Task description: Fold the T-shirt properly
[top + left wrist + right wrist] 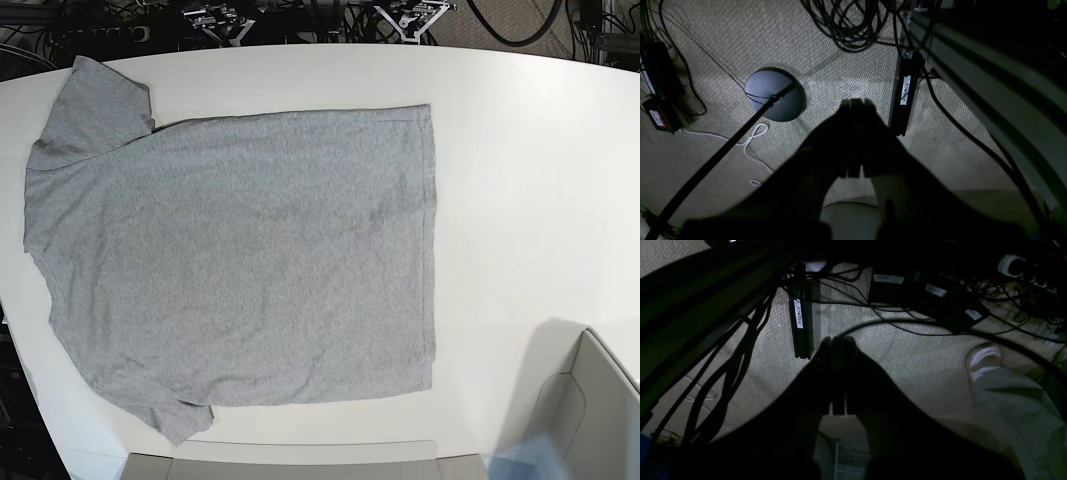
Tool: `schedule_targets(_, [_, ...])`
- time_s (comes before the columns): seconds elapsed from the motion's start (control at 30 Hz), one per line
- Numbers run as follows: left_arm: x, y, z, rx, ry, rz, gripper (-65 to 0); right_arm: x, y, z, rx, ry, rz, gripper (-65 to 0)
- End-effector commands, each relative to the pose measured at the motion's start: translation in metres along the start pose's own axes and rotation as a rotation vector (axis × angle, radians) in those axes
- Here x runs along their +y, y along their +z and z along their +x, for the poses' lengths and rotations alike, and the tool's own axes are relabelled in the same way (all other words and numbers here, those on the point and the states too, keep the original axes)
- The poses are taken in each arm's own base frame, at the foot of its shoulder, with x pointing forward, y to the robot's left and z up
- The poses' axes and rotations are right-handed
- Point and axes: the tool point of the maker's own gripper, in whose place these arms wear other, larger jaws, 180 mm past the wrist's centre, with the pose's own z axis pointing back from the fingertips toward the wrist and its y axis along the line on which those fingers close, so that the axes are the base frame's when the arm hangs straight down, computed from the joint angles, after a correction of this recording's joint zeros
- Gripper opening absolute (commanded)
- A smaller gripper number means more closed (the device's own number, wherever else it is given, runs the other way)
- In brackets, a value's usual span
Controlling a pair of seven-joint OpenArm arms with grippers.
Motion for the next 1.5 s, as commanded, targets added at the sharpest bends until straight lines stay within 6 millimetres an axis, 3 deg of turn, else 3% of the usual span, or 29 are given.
schedule_targets(0.0, [-0.001,0.0,-0.001,0.001,-0.002,0.001,-64.9,-0.001,0.0,0.001,-0.004,0.001,0.002,-64.6])
schedule_targets(0.17, [-0.001,0.001,-0.01,0.013,-0.003,0.002,-64.9,0.0,0.0,-0.02,0.028,-0.001,0.004,-64.6])
schedule_targets(0.83, [0.013,0.0,-0.013,0.017,-0.005,0.023,-64.9,0.0,0.0,-0.022,0.028,0.0,0.003,-64.6])
schedule_targets(1.1, [0.015,0.001,-0.03,0.041,-0.007,0.026,-64.9,-0.014,0.002,-0.044,0.062,0.0,-0.017,-64.6])
schedule_targets(1.23, [0.043,0.003,-0.053,0.075,-0.017,0.066,-64.9,-0.027,0.003,-0.038,0.052,0.003,-0.038,-64.6])
schedule_targets(1.3, [0.061,0.003,-0.052,0.073,-0.02,0.094,-64.9,-0.034,0.004,-0.025,0.031,0.004,-0.048,-64.6])
schedule_targets(1.4, [0.072,0.002,-0.029,0.019,-0.019,0.112,-64.9,-0.042,0.005,-0.004,-0.024,0.013,-0.06,-64.6])
schedule_targets(1.47, [0.086,0.003,-0.009,-0.036,-0.022,0.133,-64.9,-0.05,0.007,-0.001,-0.041,0.018,-0.071,-64.6])
